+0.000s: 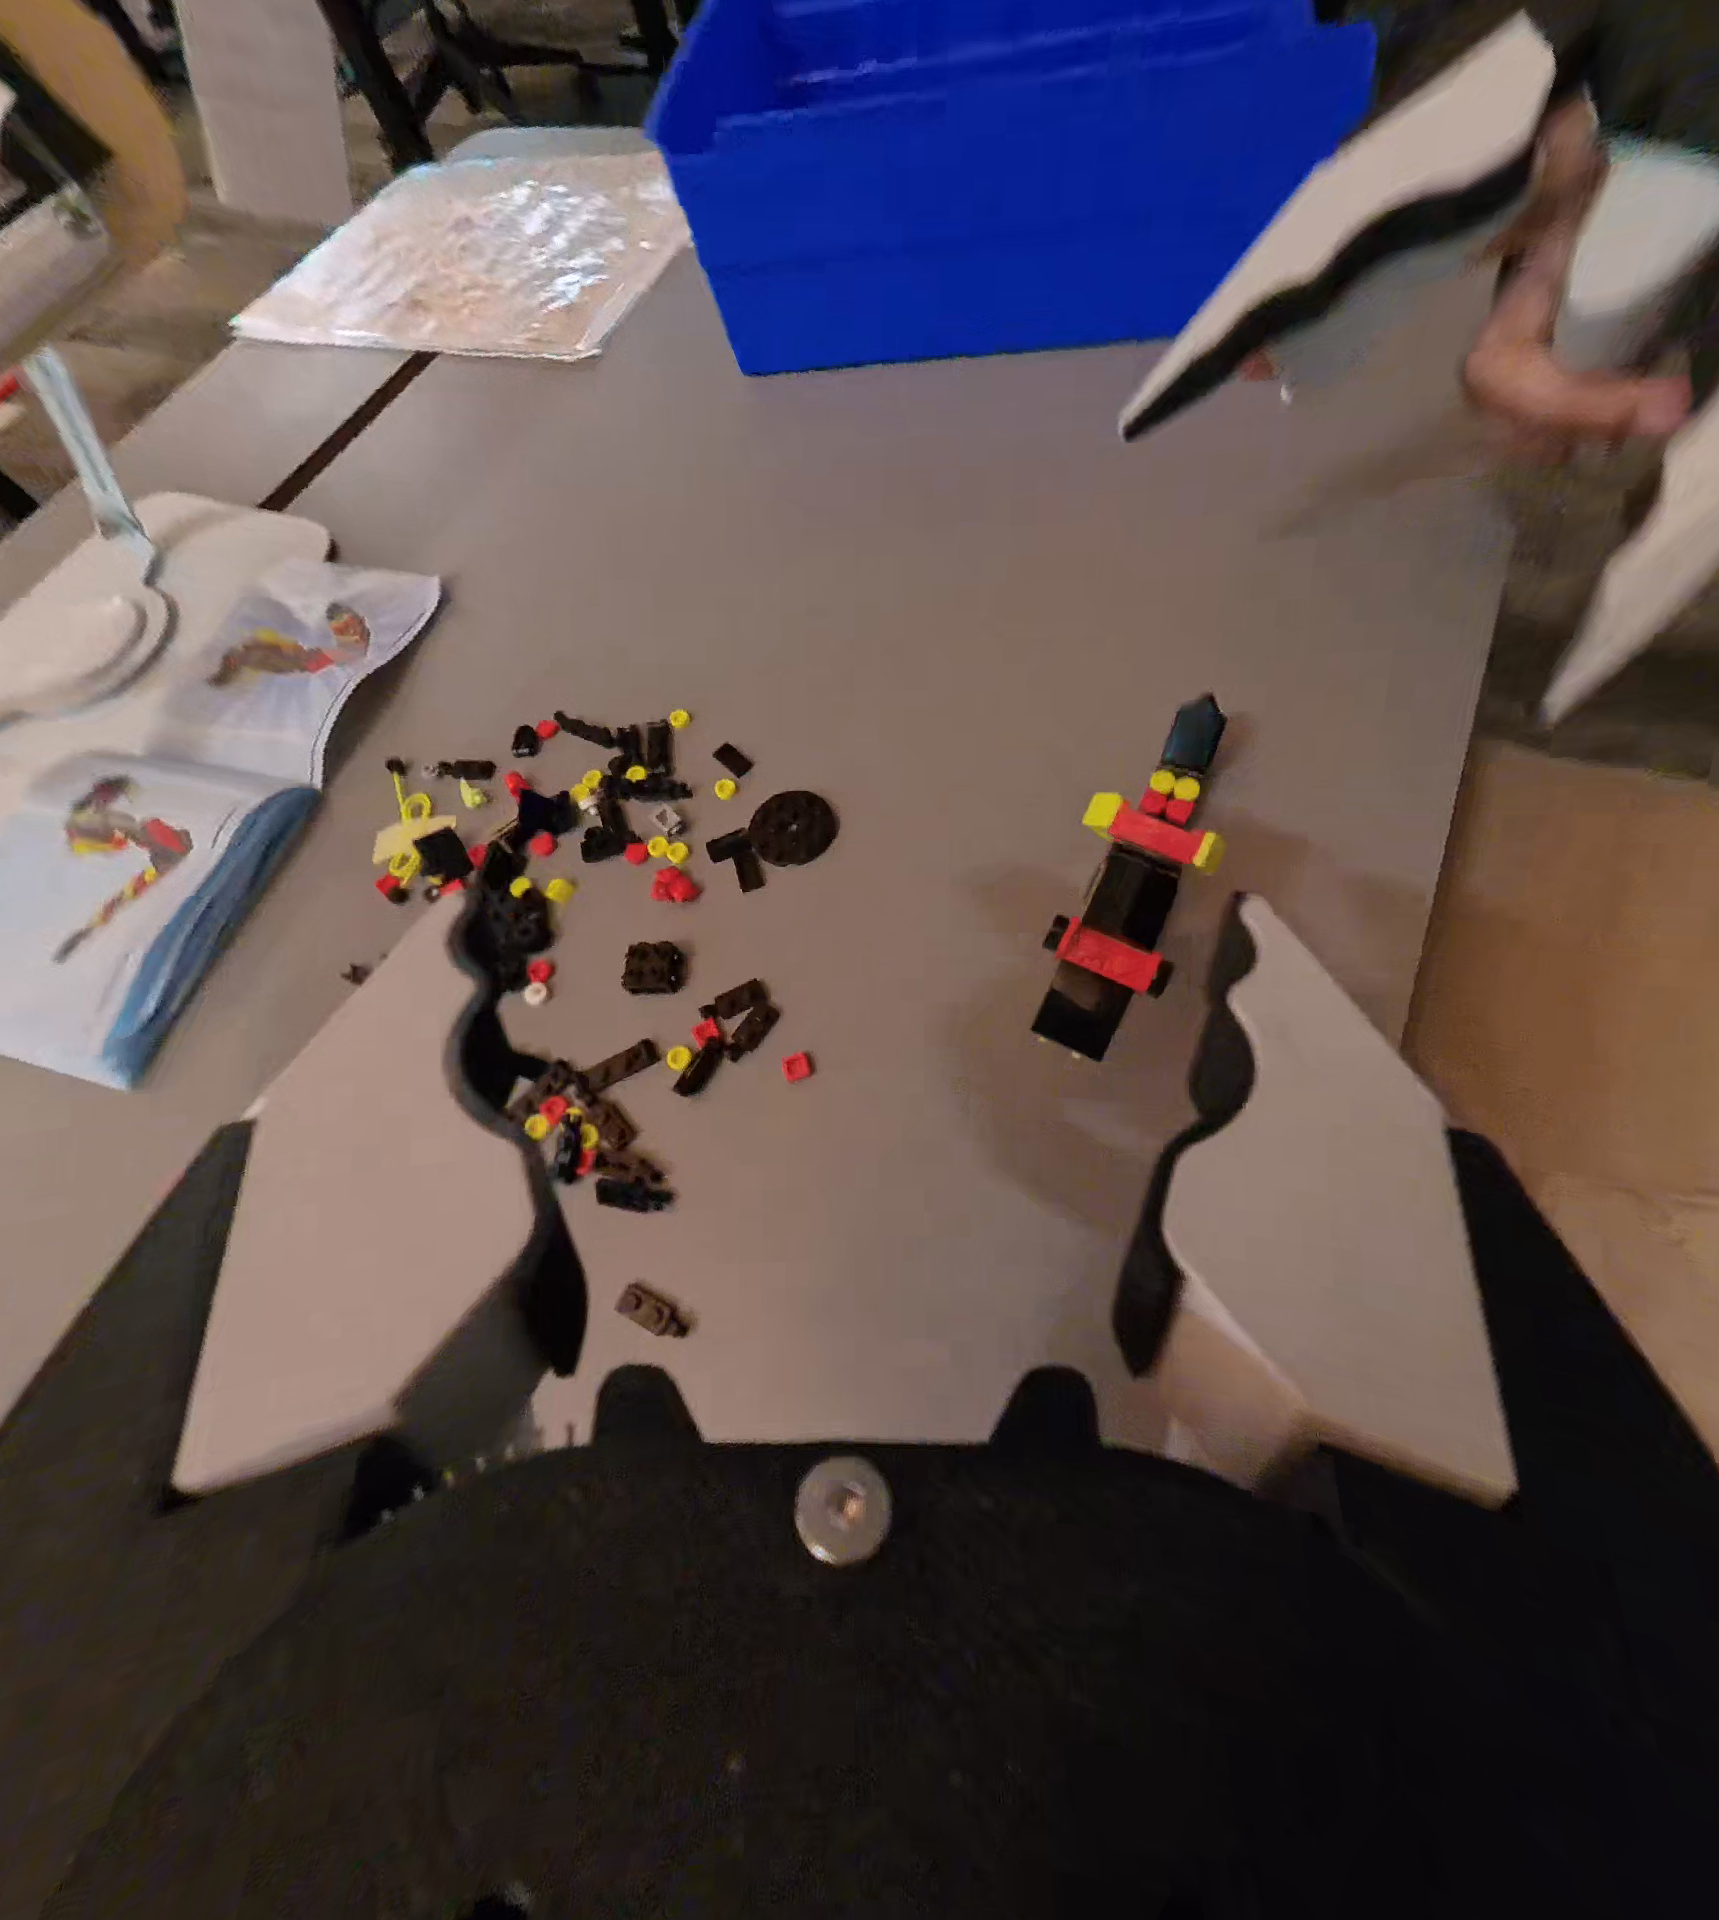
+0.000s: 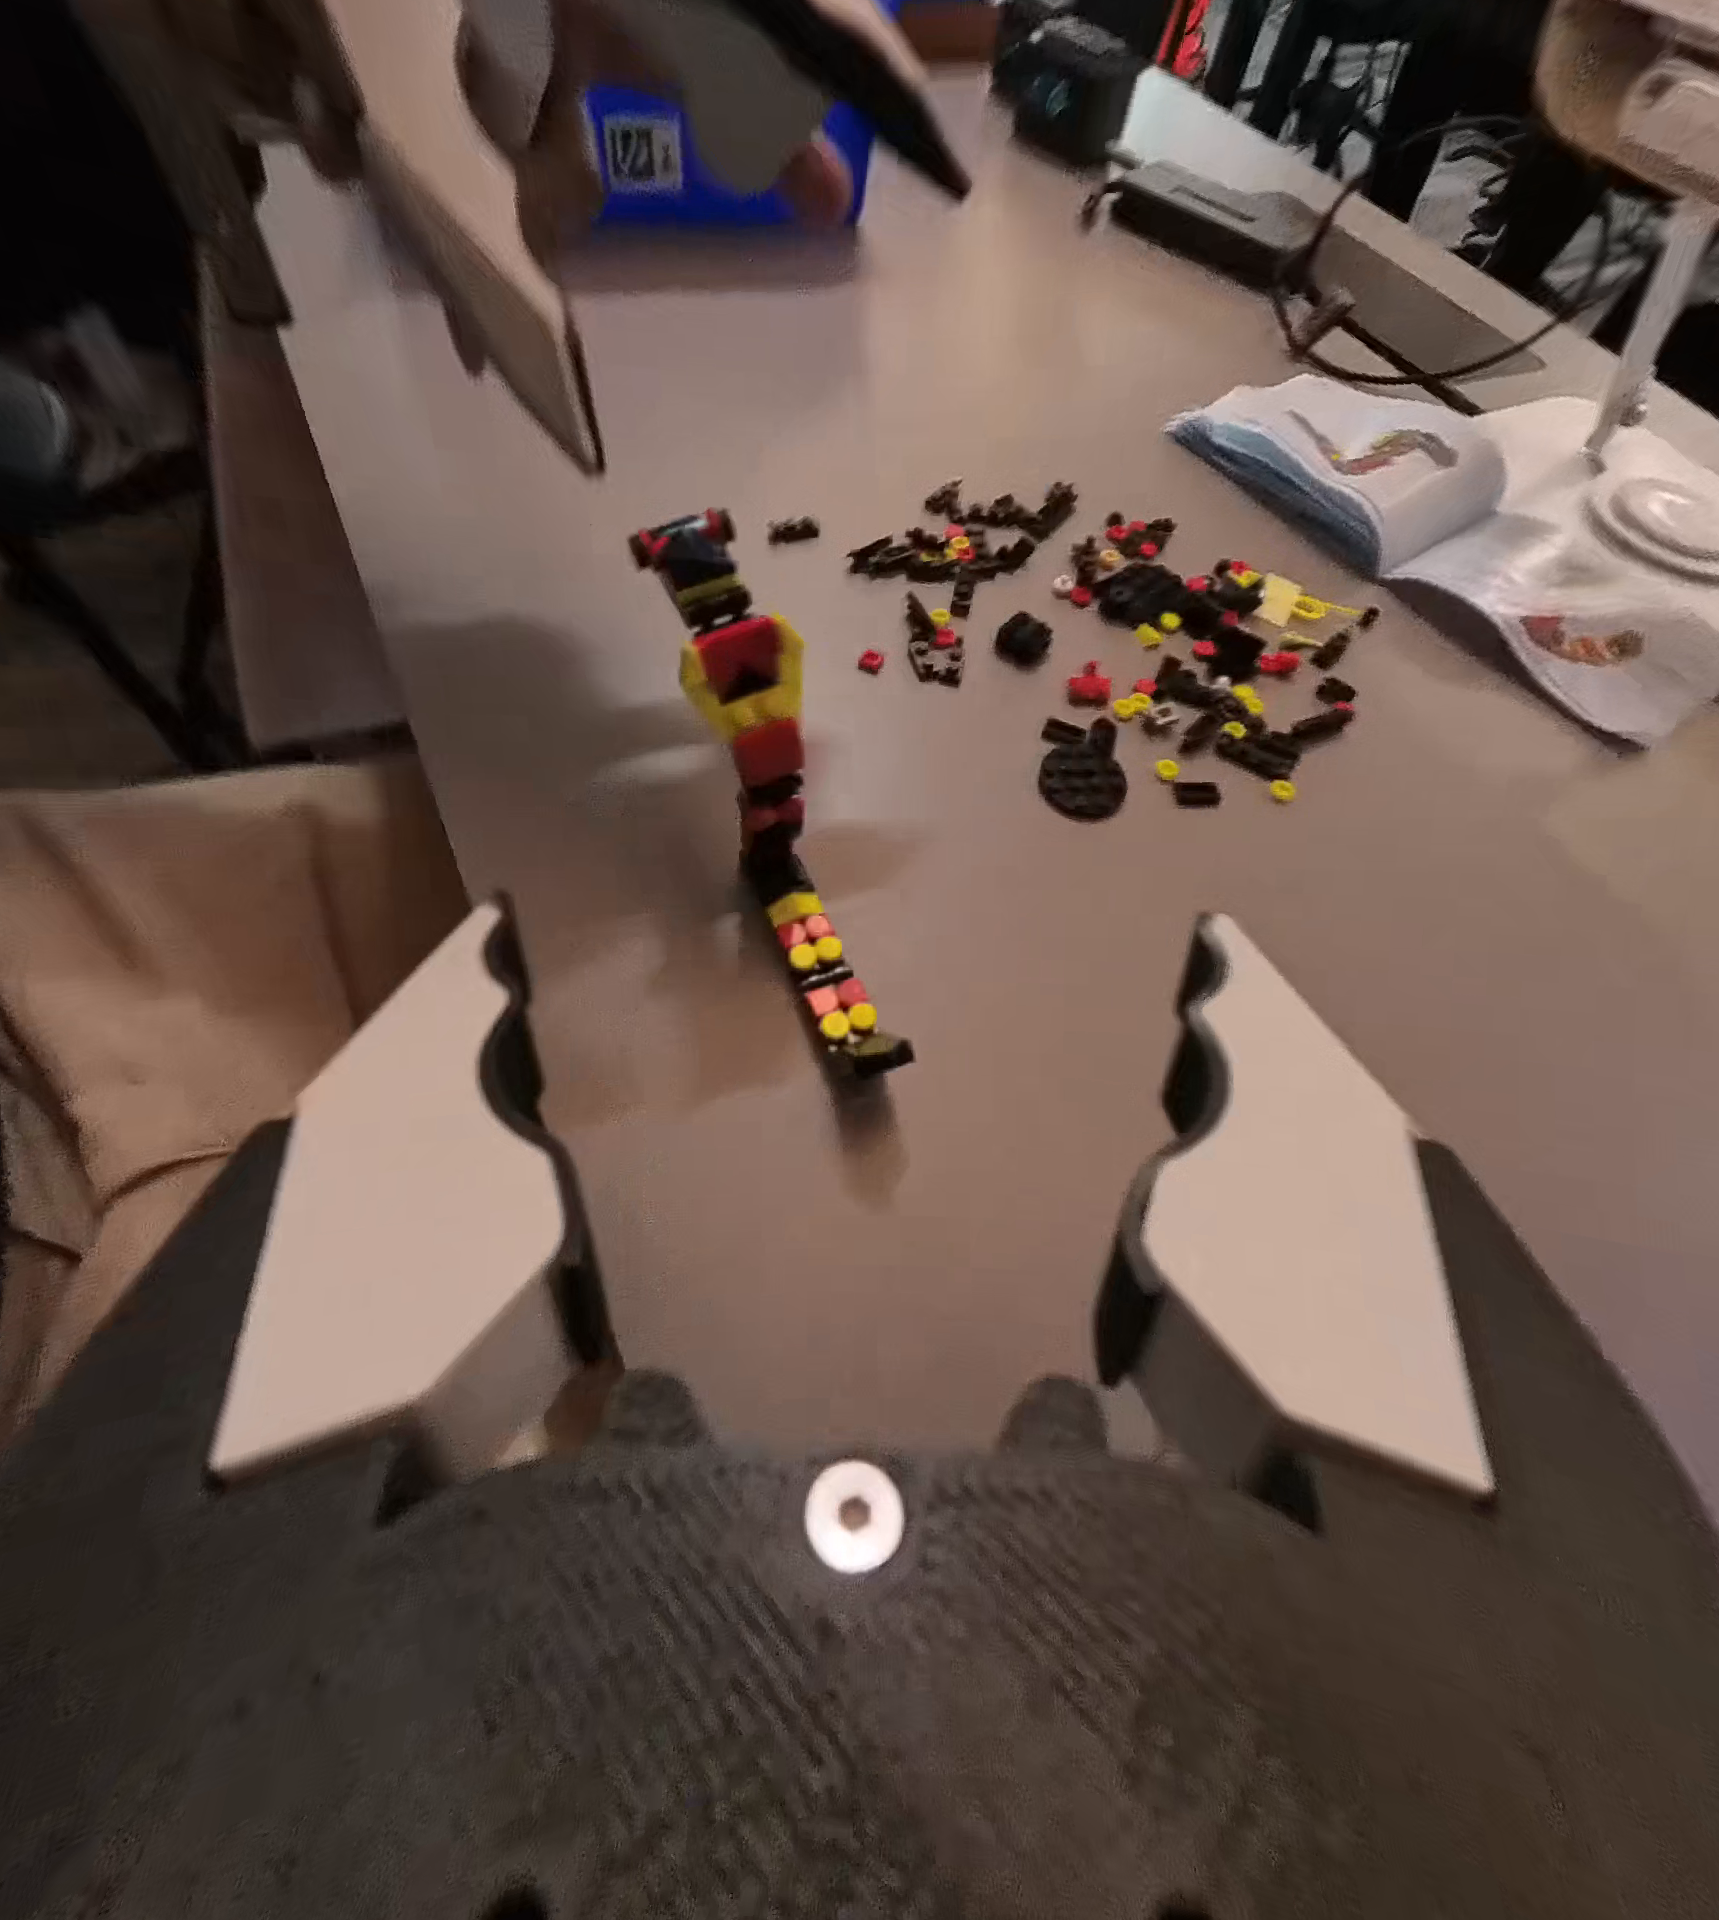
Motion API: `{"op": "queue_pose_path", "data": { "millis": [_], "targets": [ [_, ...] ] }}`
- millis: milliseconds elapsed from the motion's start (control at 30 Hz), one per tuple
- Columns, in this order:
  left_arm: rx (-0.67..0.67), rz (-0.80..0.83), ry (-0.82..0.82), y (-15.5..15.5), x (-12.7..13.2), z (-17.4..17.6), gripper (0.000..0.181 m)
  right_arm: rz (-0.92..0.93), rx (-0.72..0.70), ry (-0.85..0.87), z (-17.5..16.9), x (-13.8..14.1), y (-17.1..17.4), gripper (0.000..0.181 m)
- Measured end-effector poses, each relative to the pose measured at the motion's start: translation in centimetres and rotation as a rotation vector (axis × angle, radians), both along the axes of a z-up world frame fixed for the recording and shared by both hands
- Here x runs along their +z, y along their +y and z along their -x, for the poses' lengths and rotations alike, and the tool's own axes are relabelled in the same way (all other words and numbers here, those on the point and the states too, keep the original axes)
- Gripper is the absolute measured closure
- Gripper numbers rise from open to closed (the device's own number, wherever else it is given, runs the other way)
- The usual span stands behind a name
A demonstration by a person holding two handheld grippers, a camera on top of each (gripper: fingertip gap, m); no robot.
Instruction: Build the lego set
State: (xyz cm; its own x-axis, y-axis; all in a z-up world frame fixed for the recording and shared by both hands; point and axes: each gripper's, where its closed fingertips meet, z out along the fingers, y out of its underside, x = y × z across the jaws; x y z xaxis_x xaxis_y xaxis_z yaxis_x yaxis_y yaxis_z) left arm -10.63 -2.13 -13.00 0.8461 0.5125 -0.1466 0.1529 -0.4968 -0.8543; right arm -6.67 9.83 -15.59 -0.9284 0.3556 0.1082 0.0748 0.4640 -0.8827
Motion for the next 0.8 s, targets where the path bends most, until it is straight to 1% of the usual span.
{"op": "queue_pose_path", "data": {
  "millis": [67,100,133,167,267,300,333,367,400,433,467,500,533,567,600,633,667,700,767,800],
  "targets": [
    [0.09,-0.098,-0.021,-1.5,0.5,1.2,0.027,-0.019,-0.022,0.064,0.5,0.2,-0.9,0.035],
    [0.14,-0.146,-0.026,-2.6,0.7,1.8,0.022,-0.002,-0.054,0.099,1.2,0.8,-0.9,0.029],
    [0.204,-0.193,-0.032,-4.1,0.9,2.4,0.022,0.031,-0.092,0.133,2.1,1.7,-0.7,0.026],
    [0.276,-0.243,-0.041,-6.0,0.8,2.9,0.022,0.074,-0.13,0.16,3.0,2.6,-0.2,0.027],
    [0.441,-0.406,-0.102,-11.6,0.7,3.4,0.025,0.232,-0.254,0.181,6.1,5.2,2.8,0.043],
    [0.464,-0.44,-0.123,-13.1,0.4,3.1,0.034,0.261,-0.291,0.158,7.2,5.3,3.9,0.05],
    [0.496,-0.439,-0.151,-14.5,-0.4,2.8,0.064,0.252,-0.309,0.132,8.1,4.8,4.8,0.063],
    [0.492,-0.41,-0.175,-15.3,-1.4,2.2,0.086,0.216,-0.288,0.109,8.5,4.0,5.0,0.072],
    [0.496,-0.364,-0.182,-15.9,-2.4,1.5,0.107,0.172,-0.266,0.098,8.8,2.9,5.0,0.086],
    [0.508,-0.316,-0.172,-16.5,-3.3,1.0,0.133,0.142,-0.241,0.095,9.0,2.1,4.6,0.11],
    [0.524,-0.27,-0.154,-17.0,-4.0,0.6,0.15,0.136,-0.203,0.096,9.0,1.5,3.9,0.143],
    [0.54,-0.229,-0.134,-17.4,-4.4,0.3,0.162,0.148,-0.168,0.095,9.1,1.2,2.9,0.163],
    [0.551,-0.2,-0.123,-17.5,-4.7,0.0,0.168,0.155,-0.147,0.077,9.4,0.7,1.9,0.167],
    [0.55,-0.183,-0.122,-17.3,-4.9,-0.3,0.17,0.14,-0.135,0.04,9.9,-0.1,1.0,0.153],
    [0.555,-0.177,-0.128,-17.1,-5.1,-0.4,0.167,0.109,-0.12,-0.01,10.4,-1.2,0.1,0.139],
    [0.562,-0.175,-0.143,-16.7,-5.3,-0.4,0.157,0.065,-0.105,-0.057,10.9,-2.5,-0.8,0.125],
    [0.567,-0.172,-0.173,-16.3,-5.8,-0.3,0.138,0.003,-0.104,-0.089,11.7,-4.0,-1.4,0.112],
    [0.563,-0.162,-0.221,-15.7,-6.4,-0.2,0.124,-0.067,-0.124,-0.1,12.8,-5.6,-1.9,0.099],
    [0.545,-0.125,-0.315,-14.2,-8.0,0.1,0.101,-0.193,-0.14,-0.128,14.4,-8.2,-2.5,0.09],
    [0.53,-0.095,-0.347,-13.6,-8.7,0.2,0.094,-0.201,-0.106,-0.171,14.5,-8.6,-3.4,0.079]
  ]
}}
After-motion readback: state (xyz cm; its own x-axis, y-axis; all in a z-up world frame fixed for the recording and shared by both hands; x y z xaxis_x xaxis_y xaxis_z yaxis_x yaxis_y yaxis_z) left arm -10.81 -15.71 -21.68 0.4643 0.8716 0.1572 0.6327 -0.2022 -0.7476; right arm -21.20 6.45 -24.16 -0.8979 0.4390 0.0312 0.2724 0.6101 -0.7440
